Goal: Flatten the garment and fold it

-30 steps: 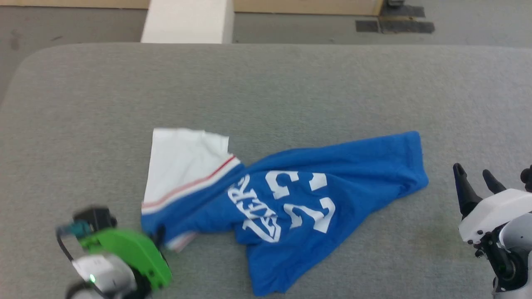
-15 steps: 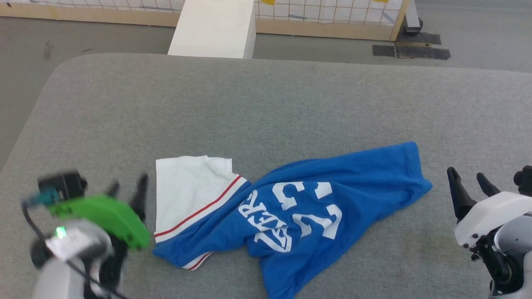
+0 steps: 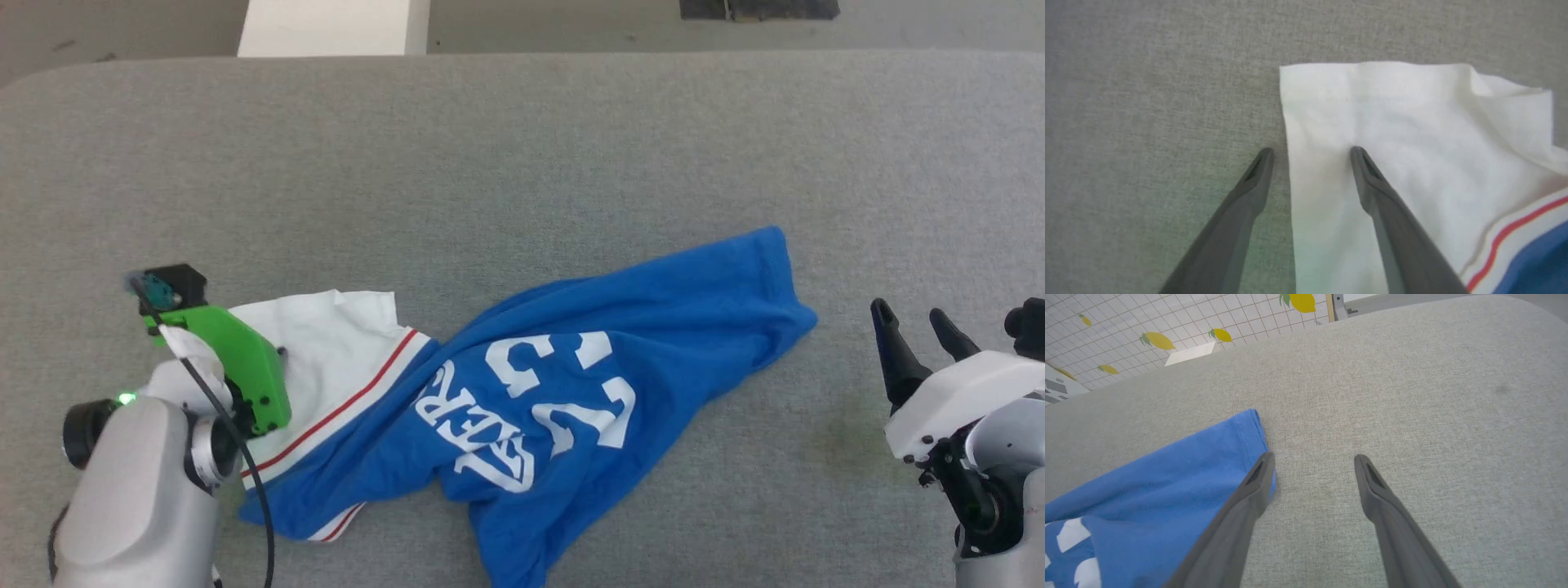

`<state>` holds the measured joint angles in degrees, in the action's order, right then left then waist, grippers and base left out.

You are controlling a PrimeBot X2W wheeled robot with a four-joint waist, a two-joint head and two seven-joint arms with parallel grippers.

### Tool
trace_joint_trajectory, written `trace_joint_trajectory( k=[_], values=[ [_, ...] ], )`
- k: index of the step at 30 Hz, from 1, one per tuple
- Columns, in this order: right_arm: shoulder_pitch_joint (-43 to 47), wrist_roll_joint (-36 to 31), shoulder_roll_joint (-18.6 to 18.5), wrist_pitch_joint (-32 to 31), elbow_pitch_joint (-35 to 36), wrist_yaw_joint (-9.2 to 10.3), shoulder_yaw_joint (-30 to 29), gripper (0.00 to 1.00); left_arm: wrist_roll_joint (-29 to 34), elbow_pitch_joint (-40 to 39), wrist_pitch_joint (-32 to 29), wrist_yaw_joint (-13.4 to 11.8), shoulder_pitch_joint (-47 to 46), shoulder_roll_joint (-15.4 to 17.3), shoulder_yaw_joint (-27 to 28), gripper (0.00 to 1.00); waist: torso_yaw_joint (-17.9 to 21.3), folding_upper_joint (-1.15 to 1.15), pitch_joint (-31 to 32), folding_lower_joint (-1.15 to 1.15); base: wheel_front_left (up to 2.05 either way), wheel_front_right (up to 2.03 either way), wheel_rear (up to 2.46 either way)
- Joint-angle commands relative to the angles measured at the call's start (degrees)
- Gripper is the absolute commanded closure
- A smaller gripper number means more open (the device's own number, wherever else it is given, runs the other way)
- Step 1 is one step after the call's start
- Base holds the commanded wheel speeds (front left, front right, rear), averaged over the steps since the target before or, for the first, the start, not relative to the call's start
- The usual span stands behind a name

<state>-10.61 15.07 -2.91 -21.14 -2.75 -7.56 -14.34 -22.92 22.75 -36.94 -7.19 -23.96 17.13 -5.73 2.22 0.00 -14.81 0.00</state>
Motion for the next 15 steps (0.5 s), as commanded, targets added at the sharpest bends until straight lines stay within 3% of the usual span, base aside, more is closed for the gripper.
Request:
trace_joint_trajectory(
  k=[1,2,4,7,8,15],
  values=[
    [-0.8,-0.3,0.0,0.5,0.1,0.08,-0.1,0.0,-0.2,1.2,-0.9,-0.6,-0.5,-0.3,0.1,0.0,1.5,0.0,-1.8,0.0,0.0,0.0,0.0],
    [-0.9,-0.3,0.0,0.7,0.0,0.08,-0.3,0.0,-0.7,2.1,-1.6,-0.7,-0.2,-0.7,0.2,0.0,1.5,0.0,-1.9,0.0,0.0,0.0,0.0],
    [-0.9,-0.4,0.0,0.9,-0.2,0.08,-0.6,0.0,-2.6,2.7,-1.8,-0.1,-0.1,-1.6,0.9,1.0,1.3,0.0,-2.1,0.0,0.0,0.0,0.0],
    [-1.0,-0.6,0.0,1.2,-0.7,0.08,-0.7,0.0,-4.1,2.4,0.5,0.9,-0.6,-2.0,1.9,1.0,0.7,0.0,-1.9,0.0,0.0,0.0,0.0],
    [-1.1,-0.7,0.0,1.3,-1.0,0.08,-0.4,0.0,-5.0,1.5,4.1,0.9,-1.3,-2.1,3.7,1.0,0.2,0.0,-1.5,0.0,0.0,0.0,0.0],
    [-1.3,-0.7,0.0,1.7,-1.8,0.08,0.9,0.0,-8.0,-2.6,18.0,-3.0,0.0,-1.4,13.8,1.0,-0.9,0.0,0.7,0.0,0.0,0.0,0.0]
  ],
)
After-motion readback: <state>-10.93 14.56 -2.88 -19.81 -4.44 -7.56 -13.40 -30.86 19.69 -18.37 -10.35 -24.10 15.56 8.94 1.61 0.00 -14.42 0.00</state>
